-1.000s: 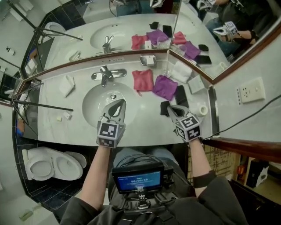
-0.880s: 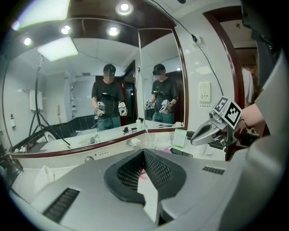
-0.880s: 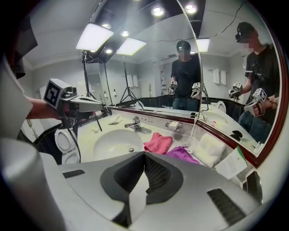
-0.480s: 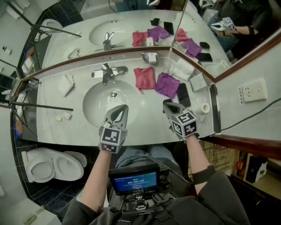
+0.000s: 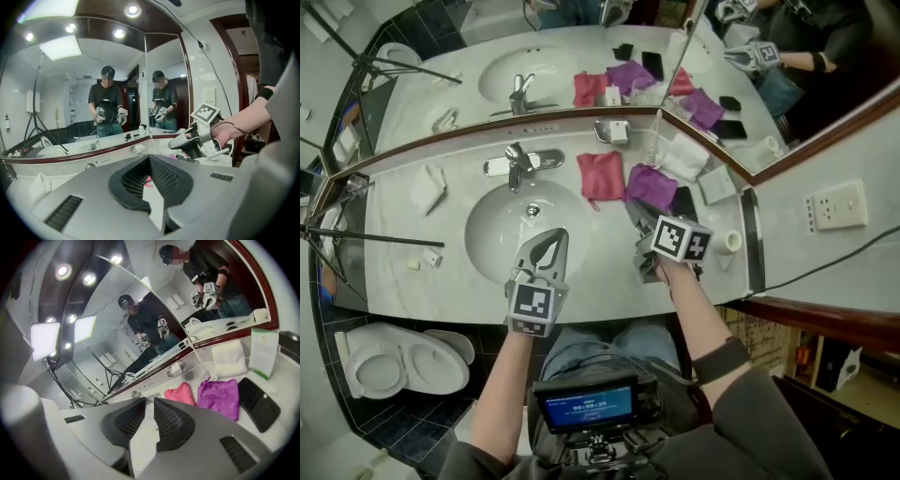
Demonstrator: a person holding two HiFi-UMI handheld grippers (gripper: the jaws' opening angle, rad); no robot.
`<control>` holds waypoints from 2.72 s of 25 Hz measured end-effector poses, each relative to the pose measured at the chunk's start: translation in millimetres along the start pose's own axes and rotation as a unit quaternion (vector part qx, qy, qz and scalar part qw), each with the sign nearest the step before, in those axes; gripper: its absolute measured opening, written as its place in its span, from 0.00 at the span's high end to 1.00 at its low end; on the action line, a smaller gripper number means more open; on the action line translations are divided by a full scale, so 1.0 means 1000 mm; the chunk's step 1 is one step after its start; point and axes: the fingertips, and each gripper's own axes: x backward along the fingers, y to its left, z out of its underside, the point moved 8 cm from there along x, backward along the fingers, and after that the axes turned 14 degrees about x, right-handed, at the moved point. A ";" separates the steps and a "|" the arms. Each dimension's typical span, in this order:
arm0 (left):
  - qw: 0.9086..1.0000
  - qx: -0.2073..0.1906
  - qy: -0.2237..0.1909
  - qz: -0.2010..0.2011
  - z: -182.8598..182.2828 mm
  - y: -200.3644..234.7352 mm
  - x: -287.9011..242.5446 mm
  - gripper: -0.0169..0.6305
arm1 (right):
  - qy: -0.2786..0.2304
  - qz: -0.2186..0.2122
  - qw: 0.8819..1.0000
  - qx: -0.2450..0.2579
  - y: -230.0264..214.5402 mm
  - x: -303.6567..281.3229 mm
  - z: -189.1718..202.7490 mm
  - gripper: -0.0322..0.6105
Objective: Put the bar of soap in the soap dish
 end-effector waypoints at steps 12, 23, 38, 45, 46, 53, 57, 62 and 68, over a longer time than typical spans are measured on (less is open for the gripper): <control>0.998 0.012 -0.004 -0.068 0.003 -0.014 -0.075 0.97 | -0.071 0.033 0.963 -0.260 -0.087 -0.119 -0.014 0.63; 0.995 0.045 0.015 -0.089 0.032 -0.025 -0.092 0.97 | -0.090 0.072 0.938 -0.328 -0.131 -0.177 -0.012 0.59; 0.994 0.049 0.031 -0.090 0.050 -0.023 -0.089 0.97 | -0.102 0.075 0.924 -0.361 -0.135 -0.188 -0.016 0.72; 0.995 0.030 0.044 -0.082 0.048 -0.021 -0.083 0.97 | -0.112 0.062 0.934 -0.335 -0.128 -0.177 -0.026 0.76; 0.995 0.032 0.041 -0.081 0.047 -0.022 -0.083 0.97 | -0.113 0.061 0.938 -0.323 -0.127 -0.175 -0.029 0.76; 0.995 0.027 0.026 -0.088 0.033 -0.026 -0.074 0.97 | -0.147 0.043 0.975 -0.159 -0.111 -0.144 -0.075 0.76; 0.995 0.026 0.018 -0.092 0.024 -0.029 -0.067 0.97 | -0.158 0.041 0.983 -0.079 -0.102 -0.120 -0.097 0.76; 0.995 0.026 0.006 -0.100 0.016 -0.030 -0.058 0.97 | -0.154 0.034 0.987 0.041 -0.087 -0.093 -0.118 0.76; 0.993 0.043 -0.007 -0.110 0.010 -0.034 -0.051 0.97 | -0.143 0.021 0.968 0.206 -0.062 -0.059 -0.133 0.76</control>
